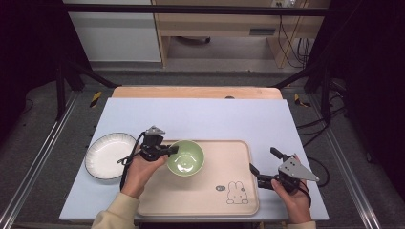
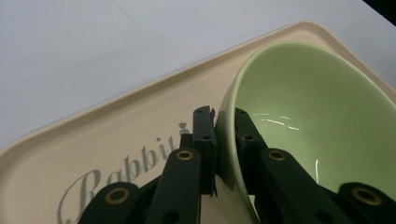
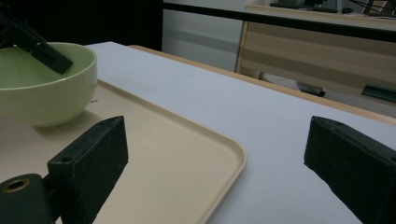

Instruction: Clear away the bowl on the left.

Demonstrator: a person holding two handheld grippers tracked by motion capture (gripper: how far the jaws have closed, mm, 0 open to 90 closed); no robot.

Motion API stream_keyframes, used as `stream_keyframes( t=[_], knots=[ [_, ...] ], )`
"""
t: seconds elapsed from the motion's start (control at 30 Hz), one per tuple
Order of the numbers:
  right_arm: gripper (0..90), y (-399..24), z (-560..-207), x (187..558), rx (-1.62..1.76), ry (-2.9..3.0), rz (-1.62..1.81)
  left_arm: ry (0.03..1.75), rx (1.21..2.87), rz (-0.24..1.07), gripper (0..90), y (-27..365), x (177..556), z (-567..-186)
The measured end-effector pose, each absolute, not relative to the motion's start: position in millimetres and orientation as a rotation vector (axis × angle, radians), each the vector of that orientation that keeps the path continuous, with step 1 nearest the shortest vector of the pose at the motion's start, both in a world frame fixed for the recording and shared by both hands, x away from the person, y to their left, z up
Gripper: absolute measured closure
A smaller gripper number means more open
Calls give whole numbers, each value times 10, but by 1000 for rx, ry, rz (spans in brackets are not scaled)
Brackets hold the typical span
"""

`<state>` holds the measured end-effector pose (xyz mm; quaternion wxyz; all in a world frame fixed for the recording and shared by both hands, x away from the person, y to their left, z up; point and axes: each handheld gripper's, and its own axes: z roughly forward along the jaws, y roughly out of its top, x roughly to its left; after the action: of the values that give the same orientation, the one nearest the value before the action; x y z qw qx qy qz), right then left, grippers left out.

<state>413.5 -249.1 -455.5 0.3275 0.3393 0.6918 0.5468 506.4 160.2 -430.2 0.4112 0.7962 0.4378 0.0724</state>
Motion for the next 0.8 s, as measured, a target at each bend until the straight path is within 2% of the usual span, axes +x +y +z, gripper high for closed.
stream_keyframes(
  t=[0.8],
  knots=[
    [65,-2484,-4549,4127,889,1815,1433,1057,2070,125,823,1264,5040,-4434]
  ],
)
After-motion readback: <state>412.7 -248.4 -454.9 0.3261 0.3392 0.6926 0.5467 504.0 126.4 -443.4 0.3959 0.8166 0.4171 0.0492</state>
